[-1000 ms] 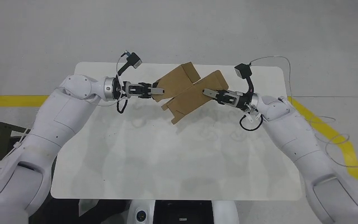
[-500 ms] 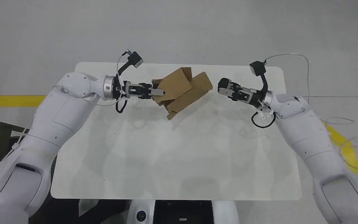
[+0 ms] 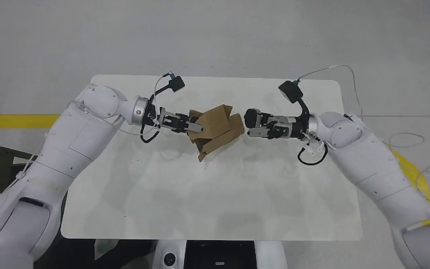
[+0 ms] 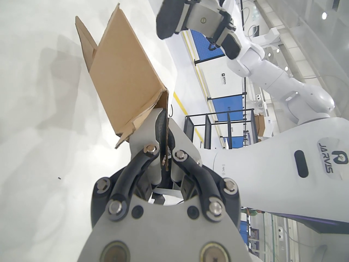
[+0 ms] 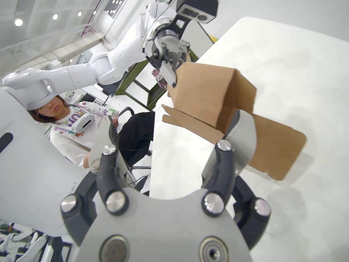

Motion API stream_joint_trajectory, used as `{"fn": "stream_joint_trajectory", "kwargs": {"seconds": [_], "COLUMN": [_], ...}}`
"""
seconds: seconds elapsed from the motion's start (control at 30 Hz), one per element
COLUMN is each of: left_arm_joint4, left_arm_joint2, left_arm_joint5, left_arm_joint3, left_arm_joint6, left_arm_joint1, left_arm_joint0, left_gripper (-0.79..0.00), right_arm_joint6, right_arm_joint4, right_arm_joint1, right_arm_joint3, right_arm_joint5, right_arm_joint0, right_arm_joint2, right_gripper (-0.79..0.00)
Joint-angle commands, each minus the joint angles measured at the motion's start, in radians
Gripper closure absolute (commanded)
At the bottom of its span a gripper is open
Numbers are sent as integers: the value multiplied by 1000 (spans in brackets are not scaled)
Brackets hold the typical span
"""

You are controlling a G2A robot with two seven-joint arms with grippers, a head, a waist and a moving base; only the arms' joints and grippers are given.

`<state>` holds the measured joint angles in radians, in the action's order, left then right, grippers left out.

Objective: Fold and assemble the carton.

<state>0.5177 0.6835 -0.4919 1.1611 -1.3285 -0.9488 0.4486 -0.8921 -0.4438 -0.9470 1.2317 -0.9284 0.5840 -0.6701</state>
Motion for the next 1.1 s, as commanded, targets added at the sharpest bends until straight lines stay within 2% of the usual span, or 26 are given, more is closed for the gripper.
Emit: {"fn": "stream_joint_trajectory", "kwargs": {"seconds": [0.0, 0.07, 0.37, 0.57, 1.07], "left_arm_joint4": [-26, -36, -48, -44, -24], "left_arm_joint2": [-4, -8, -30, -44, -75], "left_arm_joint5": [-11, -18, -30, -34, -49], "left_arm_joint3": [3, 10, 79, 108, 138], "left_arm_joint6": [11, 18, 30, 35, 49], "left_arm_joint1": [1, 2, 13, 25, 48], "left_arm_joint0": [-2, -1, 1, -1, -13], "left_gripper": [0, 0, 0, 0, 0], "right_arm_joint6": [0, 3, 25, 47, 84], "right_arm_joint4": [-16, -27, -71, -101, -161], "right_arm_joint1": [7, 12, 13, 3, -46], "right_arm_joint3": [19, 20, -56, -111, -182], "right_arm_joint5": [0, -3, -25, -47, -84], "right_arm_joint0": [-22, -45, -143, -188, -273], "right_arm_joint2": [46, 85, 240, 319, 475], "right_gripper": [-551, -505, -496, -409, -388]}}
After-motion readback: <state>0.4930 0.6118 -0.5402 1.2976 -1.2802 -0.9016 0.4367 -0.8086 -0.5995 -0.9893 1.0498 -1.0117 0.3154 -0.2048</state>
